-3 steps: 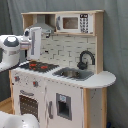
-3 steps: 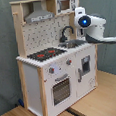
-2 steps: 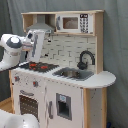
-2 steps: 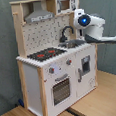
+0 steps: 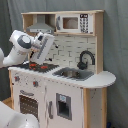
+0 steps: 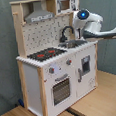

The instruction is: Play with the kitchen

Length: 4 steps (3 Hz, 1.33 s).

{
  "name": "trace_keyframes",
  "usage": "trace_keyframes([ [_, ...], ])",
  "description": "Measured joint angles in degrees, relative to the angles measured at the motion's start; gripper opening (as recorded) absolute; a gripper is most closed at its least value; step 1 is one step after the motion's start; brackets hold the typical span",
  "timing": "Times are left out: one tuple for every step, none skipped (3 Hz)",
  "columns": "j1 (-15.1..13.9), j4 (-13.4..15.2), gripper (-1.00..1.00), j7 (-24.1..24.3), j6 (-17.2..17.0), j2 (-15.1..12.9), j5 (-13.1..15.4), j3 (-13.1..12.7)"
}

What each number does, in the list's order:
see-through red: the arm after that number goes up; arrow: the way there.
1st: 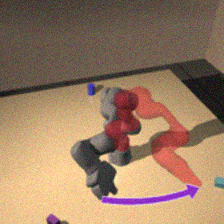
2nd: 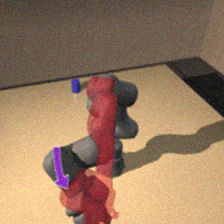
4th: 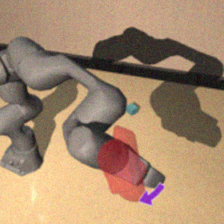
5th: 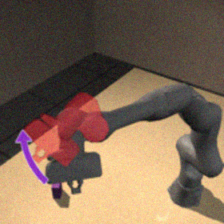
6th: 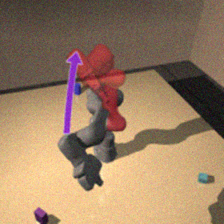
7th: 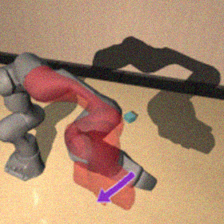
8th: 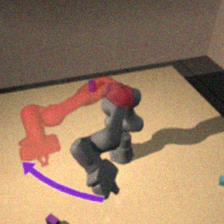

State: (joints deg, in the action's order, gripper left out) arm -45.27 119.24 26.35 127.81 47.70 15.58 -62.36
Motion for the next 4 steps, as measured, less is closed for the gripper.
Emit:
trace_keyframes([
  [0.02, -0.21, 1.0, 0.07, 1.29, -6.65, -0.47, -0.14],
  [0.17, -0.54, 1.0, 0.13, 2.49, -13.05, -0.68, -0.34],
  [0.46, -0.57, 1.0, 0.36, 2.59, -19.29, -0.72, -0.57],
  [0.46, -0.42, 1.0, 0.71, 2.44, -25.05, -0.78, -1.01],
])
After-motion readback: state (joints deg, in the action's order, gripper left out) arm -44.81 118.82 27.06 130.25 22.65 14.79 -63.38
